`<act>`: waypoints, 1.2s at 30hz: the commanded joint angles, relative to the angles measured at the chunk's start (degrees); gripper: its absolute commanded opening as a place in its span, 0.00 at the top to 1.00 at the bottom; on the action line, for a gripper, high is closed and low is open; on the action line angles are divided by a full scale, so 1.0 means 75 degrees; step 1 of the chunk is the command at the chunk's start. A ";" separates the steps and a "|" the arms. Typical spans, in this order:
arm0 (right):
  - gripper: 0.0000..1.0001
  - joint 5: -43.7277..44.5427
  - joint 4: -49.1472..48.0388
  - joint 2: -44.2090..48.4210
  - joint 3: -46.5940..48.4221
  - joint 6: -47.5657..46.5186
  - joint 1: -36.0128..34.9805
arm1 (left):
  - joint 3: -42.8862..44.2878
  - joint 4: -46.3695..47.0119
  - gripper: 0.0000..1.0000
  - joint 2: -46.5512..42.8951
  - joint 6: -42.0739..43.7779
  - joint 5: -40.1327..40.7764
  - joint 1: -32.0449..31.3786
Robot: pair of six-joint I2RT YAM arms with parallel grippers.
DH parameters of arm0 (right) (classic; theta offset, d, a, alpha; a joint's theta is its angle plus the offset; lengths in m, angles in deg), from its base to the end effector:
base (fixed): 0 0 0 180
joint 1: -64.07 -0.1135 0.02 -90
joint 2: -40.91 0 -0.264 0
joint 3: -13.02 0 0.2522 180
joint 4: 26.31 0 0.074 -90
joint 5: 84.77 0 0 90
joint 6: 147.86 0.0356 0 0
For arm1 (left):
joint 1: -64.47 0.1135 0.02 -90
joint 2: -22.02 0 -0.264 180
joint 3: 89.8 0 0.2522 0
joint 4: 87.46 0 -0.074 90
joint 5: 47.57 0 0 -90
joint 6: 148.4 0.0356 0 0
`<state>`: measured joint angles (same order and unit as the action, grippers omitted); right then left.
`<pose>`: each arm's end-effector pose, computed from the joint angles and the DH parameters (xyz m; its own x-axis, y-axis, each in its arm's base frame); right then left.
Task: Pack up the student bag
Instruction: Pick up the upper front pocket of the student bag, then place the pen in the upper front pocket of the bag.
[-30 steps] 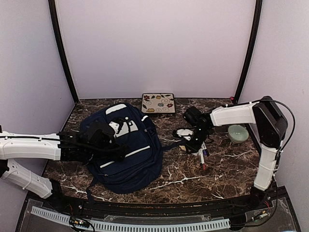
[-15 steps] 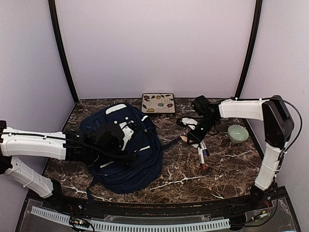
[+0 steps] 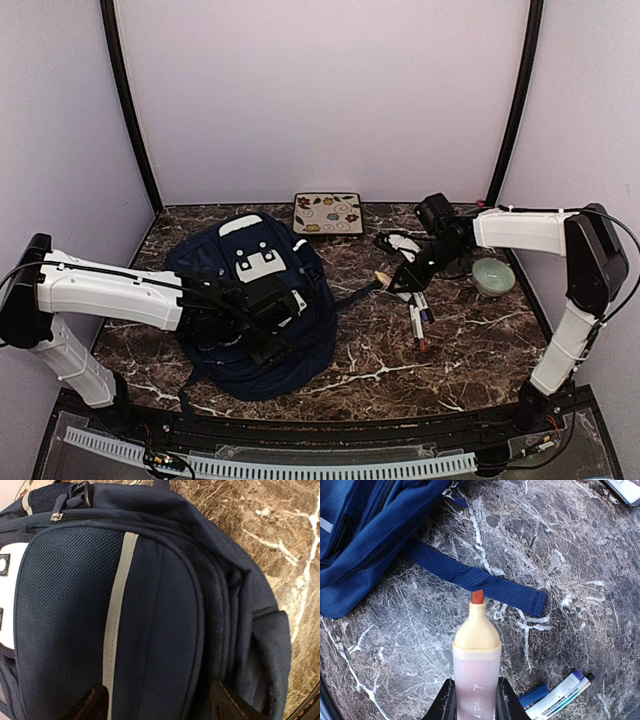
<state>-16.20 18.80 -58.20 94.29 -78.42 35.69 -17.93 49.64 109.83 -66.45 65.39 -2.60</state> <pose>0.3023 0.1781 0.2015 -0.5269 -0.6562 -0.5401 -0.8263 0.5442 0.1450 0.1327 -0.2779 0.2167 -0.4379 0.7041 -0.5591 0.7151 0.6496 0.2581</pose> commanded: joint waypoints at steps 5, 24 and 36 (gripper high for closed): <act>0.87 -0.0283 -0.0301 0.0286 -0.0064 -0.0024 -0.0013 | 0.0714 -0.1251 0.42 0.0358 0.0403 0.1767 -0.0034; 0.88 -0.0325 0.0328 0.1177 0.0961 -0.1484 -0.0813 | 0.0936 0.0629 1.00 -0.1697 0.1327 0.2513 0.0238; 0.89 0.2474 0.0281 0.1108 0.1648 -0.3539 -0.3847 | 0.0509 0.1394 1.00 -0.2737 0.0909 0.1140 0.1034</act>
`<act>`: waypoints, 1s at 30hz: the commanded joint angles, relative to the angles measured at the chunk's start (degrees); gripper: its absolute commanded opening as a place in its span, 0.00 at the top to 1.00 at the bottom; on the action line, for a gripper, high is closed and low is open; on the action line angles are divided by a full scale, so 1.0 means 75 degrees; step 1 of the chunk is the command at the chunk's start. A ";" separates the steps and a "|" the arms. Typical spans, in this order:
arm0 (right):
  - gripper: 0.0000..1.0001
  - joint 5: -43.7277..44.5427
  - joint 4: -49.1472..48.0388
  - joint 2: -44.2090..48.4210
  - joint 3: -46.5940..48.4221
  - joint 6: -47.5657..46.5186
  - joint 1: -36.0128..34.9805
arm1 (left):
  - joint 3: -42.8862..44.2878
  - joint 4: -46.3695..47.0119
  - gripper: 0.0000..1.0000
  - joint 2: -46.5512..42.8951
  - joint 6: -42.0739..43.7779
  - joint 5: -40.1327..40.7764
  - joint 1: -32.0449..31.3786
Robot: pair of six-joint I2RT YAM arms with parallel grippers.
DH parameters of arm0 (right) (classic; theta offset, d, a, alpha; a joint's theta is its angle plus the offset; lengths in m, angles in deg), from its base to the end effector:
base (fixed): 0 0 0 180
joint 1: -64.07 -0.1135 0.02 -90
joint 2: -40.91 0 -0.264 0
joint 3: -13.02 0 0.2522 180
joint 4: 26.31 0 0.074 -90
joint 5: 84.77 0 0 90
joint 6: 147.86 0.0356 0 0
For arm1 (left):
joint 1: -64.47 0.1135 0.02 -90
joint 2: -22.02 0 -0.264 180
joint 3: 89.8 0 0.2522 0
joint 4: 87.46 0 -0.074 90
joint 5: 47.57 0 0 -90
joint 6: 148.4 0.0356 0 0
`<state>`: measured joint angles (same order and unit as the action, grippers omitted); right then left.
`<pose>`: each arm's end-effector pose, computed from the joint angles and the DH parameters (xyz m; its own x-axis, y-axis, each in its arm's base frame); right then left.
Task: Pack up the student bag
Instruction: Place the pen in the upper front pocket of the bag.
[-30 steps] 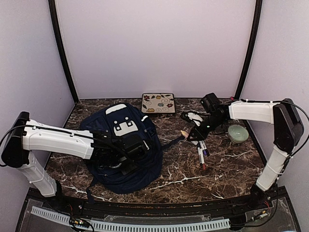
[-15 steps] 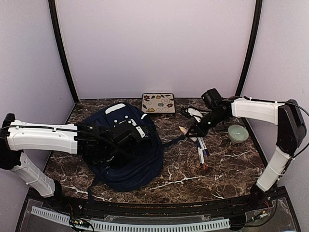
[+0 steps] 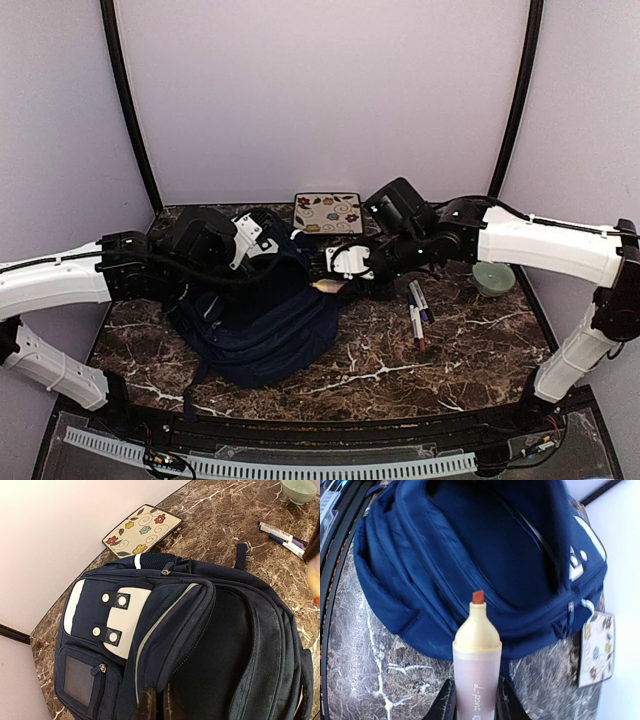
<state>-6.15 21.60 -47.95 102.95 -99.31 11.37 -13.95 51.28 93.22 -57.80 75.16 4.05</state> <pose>0.2013 0.2758 0.3027 0.2390 -0.7571 -0.6080 -0.9384 -0.0193 -0.3449 0.1499 -0.2251 0.3219 -0.2890 0.5269 -0.7993 0.5204 0.7872 0.3308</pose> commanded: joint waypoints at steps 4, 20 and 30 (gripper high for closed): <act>0.89 0.1490 -0.0359 -0.0952 0.1057 -0.1129 -0.1099 | -0.0101 0.1290 1.00 -0.0709 -0.0417 -0.0517 0.0275; 0.88 0.3896 -0.3266 -0.2883 0.1571 -0.3244 -0.2217 | -0.0145 0.1149 1.00 -0.1241 -0.0561 -0.0859 0.0414; 0.58 0.4786 -0.6367 -0.3829 0.1031 -0.4358 -0.2149 | -0.0130 0.1250 1.00 -0.1248 -0.0623 -0.0982 0.0428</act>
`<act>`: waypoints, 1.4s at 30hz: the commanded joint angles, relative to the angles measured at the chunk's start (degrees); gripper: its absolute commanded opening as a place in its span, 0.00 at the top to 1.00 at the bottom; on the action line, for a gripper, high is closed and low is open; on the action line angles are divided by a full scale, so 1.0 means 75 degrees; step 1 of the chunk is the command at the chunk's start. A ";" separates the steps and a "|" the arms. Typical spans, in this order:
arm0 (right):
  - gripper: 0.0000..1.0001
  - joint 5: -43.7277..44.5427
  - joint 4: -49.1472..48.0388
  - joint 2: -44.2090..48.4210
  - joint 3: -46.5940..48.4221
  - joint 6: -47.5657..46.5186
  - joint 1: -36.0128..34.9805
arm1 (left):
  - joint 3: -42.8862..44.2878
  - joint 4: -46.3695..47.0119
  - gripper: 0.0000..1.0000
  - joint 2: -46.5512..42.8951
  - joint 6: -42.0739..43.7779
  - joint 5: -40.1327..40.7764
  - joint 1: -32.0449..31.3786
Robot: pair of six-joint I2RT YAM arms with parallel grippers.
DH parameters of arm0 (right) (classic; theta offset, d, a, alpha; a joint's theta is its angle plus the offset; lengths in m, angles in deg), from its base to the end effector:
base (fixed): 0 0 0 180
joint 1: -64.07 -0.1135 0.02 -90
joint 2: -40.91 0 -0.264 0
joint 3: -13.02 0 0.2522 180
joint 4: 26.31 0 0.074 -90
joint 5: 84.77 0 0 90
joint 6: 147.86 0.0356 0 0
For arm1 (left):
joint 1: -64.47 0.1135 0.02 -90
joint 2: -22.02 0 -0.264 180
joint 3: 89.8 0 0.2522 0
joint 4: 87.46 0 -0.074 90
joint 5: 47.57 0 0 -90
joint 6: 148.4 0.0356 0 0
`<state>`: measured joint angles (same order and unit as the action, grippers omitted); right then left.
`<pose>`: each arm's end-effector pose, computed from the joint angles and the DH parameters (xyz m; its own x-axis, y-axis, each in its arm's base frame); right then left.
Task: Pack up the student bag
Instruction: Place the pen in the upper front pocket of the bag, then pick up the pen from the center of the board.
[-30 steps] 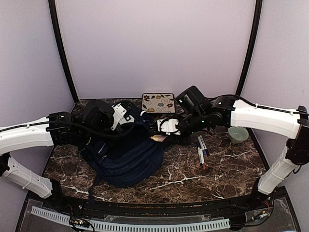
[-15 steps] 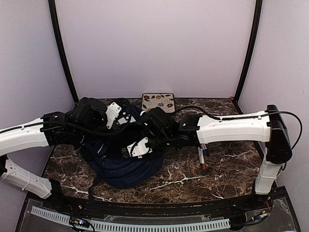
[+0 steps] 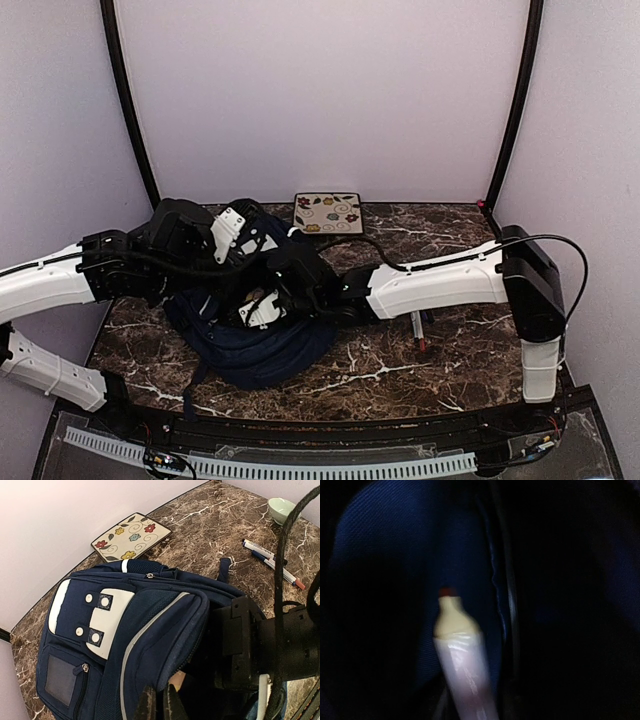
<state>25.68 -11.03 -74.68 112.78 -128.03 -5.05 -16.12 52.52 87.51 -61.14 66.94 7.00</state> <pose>0.1786 0.4334 0.2273 0.6608 -0.7408 -0.1206 -0.4340 -0.2460 -0.8666 0.1472 -0.2033 0.3335 -0.3109 0.4066 -0.8591 0.5634 0.8068 0.1779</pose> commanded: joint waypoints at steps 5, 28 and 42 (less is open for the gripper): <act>0.54 0.0201 -0.1379 0.0132 -0.0310 0.0288 0.0038 | 0.0105 0.1106 1.00 -0.0569 -0.0220 0.0131 0.0034; 0.61 -0.4429 0.3474 0.3669 -0.2404 0.5357 0.1570 | -0.1376 0.1788 1.00 -0.0676 -0.0713 -0.0120 0.0046; 0.71 -0.3564 0.5598 0.2856 -0.2441 0.6371 0.5865 | -0.1290 0.2074 1.00 -0.0509 -0.0698 -0.0589 0.0046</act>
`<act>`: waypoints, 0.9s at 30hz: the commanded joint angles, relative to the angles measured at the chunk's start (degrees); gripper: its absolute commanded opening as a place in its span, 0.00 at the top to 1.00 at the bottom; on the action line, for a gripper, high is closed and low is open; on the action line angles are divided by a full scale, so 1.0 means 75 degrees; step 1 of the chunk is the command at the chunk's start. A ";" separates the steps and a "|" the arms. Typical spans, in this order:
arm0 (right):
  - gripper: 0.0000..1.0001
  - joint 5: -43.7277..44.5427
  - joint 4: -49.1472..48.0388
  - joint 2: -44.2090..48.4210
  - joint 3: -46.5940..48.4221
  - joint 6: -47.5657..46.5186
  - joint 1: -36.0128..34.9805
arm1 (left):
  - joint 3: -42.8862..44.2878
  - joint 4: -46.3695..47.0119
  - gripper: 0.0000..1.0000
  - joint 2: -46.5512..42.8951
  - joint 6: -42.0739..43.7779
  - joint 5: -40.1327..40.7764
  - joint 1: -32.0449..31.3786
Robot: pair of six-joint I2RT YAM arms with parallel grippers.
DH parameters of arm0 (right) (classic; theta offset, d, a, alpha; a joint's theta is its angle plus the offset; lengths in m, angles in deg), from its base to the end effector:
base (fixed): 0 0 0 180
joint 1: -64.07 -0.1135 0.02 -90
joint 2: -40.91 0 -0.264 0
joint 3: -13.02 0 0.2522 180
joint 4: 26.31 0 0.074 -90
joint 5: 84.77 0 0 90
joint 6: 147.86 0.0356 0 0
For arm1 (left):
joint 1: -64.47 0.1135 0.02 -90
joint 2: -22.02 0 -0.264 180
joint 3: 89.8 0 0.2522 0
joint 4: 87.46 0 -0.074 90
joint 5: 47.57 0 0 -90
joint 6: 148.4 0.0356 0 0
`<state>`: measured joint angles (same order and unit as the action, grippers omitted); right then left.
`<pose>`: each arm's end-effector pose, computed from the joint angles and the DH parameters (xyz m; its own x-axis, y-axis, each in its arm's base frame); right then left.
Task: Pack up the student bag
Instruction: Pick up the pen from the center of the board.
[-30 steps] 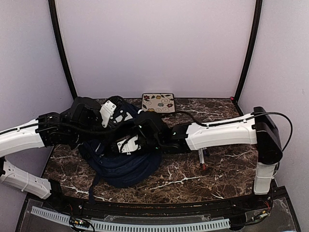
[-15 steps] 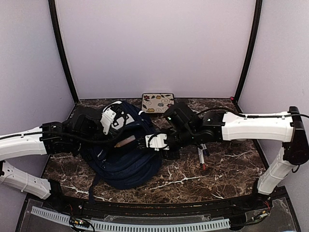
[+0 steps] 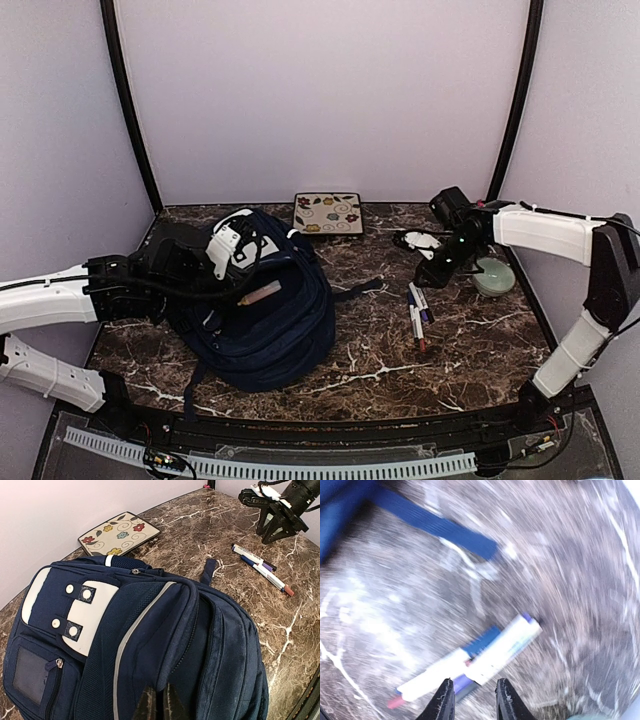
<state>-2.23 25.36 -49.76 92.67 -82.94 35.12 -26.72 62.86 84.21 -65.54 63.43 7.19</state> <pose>0.2785 0.1593 0.2322 -0.4787 -0.7451 -0.4644 -0.8115 0.5774 -0.0900 0.1421 -0.1975 0.2993 -0.3348 0.3065 -0.8910 0.5785 0.8133 0.0623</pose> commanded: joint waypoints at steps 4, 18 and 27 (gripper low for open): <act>0.71 0.0117 0.0943 -0.0956 0.0313 0.0373 0.0806 | 0.0153 0.0685 1.00 -0.0009 -0.0155 -0.0160 0.0020; 0.70 0.0526 0.0753 -0.2174 0.0824 0.0580 0.0866 | 0.0284 0.0466 1.00 0.0073 -0.0263 -0.0315 0.0012; 0.71 0.0921 0.0438 -0.2410 0.0835 0.0543 0.0895 | 0.0268 0.0527 1.00 0.0217 -0.0244 -0.0344 0.0013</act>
<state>2.73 30.30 -66.40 97.66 -79.57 41.46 -26.59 62.95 85.89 -66.61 61.26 7.19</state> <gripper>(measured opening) 0.292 0.047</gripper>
